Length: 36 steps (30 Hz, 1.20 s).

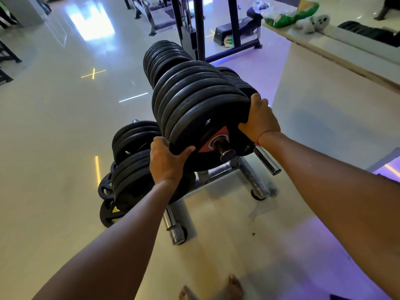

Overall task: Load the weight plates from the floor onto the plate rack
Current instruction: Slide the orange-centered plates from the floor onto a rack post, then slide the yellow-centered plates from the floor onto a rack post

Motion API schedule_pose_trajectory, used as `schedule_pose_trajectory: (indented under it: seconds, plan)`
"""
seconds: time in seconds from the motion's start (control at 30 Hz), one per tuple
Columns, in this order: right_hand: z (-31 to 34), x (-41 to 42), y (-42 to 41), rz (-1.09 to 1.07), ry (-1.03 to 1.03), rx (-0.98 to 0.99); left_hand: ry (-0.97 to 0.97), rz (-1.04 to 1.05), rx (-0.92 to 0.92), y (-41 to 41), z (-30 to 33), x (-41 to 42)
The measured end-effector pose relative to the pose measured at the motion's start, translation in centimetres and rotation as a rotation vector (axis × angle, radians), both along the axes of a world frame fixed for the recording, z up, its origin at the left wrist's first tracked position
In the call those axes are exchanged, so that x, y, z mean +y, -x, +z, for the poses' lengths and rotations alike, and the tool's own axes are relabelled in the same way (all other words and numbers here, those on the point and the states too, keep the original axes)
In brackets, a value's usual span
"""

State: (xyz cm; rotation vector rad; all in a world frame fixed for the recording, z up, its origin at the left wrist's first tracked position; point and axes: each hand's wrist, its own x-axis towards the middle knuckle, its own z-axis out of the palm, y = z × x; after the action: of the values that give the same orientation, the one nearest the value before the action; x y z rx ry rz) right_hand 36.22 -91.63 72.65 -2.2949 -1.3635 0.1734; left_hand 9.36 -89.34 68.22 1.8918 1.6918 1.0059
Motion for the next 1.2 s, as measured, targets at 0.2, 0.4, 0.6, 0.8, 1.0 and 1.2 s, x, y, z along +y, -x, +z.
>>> schedule_pose_trajectory:
  seconds: [0.2,0.4,0.6,0.8,1.0,1.2]
  plan:
    - [-6.1,-2.4,2.0,-0.222,-0.076,0.486,0.115,-0.041,0.105,2.1,-1.9,-0.4]
    - [-13.8,-6.0,9.6,-0.078,0.51,0.52,0.307,-0.16,0.451,7.6,-5.6,-2.4]
    - [-13.5,-4.4,21.7,0.35,0.669,0.362,0.376,-0.161,0.535,17.2,-7.0,-3.9]
    - [-11.7,0.5,35.7,0.686,0.575,0.046,0.392,-0.053,0.504,32.4,-6.5,-2.5]
    - [-10.9,6.0,51.2,0.882,0.467,-0.227,0.432,-0.011,0.525,48.6,-5.3,0.4]
    - [-10.2,11.6,61.0,0.913,0.459,-0.235,0.437,-0.035,0.617,58.1,-4.0,6.7]
